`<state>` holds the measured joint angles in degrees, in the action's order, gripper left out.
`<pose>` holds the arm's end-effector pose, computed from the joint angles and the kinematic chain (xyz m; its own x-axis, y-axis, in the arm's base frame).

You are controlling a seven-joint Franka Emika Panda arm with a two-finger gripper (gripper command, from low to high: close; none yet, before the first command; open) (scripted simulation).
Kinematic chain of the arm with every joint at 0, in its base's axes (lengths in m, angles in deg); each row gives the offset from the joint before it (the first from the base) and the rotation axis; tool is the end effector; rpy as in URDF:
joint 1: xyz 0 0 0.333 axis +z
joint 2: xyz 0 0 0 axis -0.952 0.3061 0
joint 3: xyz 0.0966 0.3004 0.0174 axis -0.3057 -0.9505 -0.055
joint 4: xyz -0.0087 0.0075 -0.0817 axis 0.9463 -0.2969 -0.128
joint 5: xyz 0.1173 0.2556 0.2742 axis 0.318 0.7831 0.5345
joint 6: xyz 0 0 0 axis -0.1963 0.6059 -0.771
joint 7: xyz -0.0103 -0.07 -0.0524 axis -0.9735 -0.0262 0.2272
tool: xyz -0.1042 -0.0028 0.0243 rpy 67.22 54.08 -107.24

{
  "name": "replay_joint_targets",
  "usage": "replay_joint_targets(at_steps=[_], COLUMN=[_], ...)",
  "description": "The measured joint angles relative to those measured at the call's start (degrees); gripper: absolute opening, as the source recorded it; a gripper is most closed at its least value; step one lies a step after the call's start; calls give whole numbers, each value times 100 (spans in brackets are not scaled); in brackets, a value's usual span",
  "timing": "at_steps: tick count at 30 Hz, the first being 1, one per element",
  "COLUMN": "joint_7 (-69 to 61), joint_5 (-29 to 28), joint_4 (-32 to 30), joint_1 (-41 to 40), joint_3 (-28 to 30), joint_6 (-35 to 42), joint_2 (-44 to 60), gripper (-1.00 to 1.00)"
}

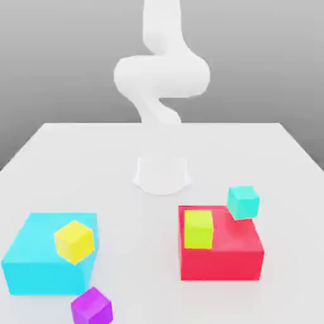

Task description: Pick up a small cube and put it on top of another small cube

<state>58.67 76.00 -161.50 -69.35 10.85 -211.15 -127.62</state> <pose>0.3792 -0.0120 0.6786 0.5719 -0.6742 0.4672 -0.4775 -0.7368 -0.4787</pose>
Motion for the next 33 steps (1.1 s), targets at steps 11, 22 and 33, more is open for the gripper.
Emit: replay_joint_targets(at_steps=[11, 22, 33], joint_7=[-2790, -5501, -7053], joint_5=[965, 1864, 1659], joint_4=[-125, -251, -330], joint_1=[957, 982, 444], joint_3=[1352, 1774, 1591], joint_6=[-613, -1225, -2267], joint_2=[2257, 4467, 6322], gripper=[0, 0, 0])
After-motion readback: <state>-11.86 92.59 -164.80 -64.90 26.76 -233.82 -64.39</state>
